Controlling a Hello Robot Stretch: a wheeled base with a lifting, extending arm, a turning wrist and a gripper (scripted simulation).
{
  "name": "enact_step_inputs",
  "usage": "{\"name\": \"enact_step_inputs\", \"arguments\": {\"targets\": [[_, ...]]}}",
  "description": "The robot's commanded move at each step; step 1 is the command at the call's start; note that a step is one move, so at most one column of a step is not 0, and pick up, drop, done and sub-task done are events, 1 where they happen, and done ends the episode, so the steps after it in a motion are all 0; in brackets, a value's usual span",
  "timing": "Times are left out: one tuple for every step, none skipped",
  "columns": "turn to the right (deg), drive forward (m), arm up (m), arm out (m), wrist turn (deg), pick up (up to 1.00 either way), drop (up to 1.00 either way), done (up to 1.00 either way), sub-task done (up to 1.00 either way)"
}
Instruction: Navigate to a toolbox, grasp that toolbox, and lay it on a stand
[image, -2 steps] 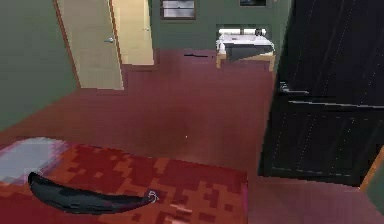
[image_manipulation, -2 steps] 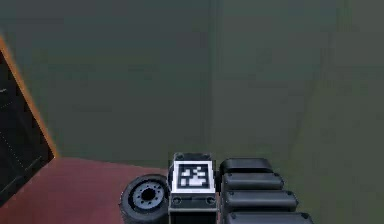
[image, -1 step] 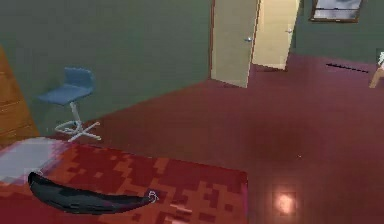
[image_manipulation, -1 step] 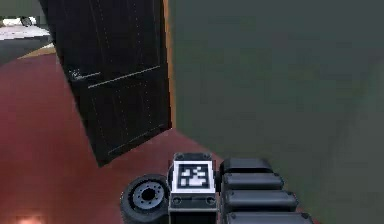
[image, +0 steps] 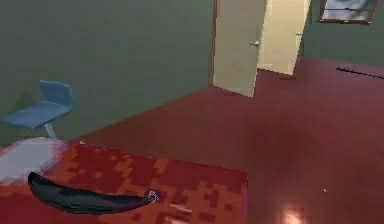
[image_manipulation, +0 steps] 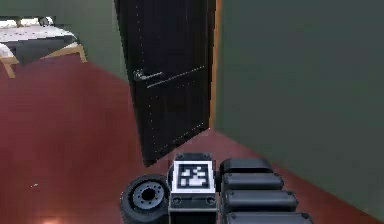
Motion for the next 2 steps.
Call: {"name": "enact_step_inputs", "arguments": {"targets": [[-45.0,0.00,0.00,0.00,0.0,0.00,0.00,0.00,0.00],[0.0,0.80,0.00,0.00,0.0,0.00,0.00,0.00,0.00]]}}
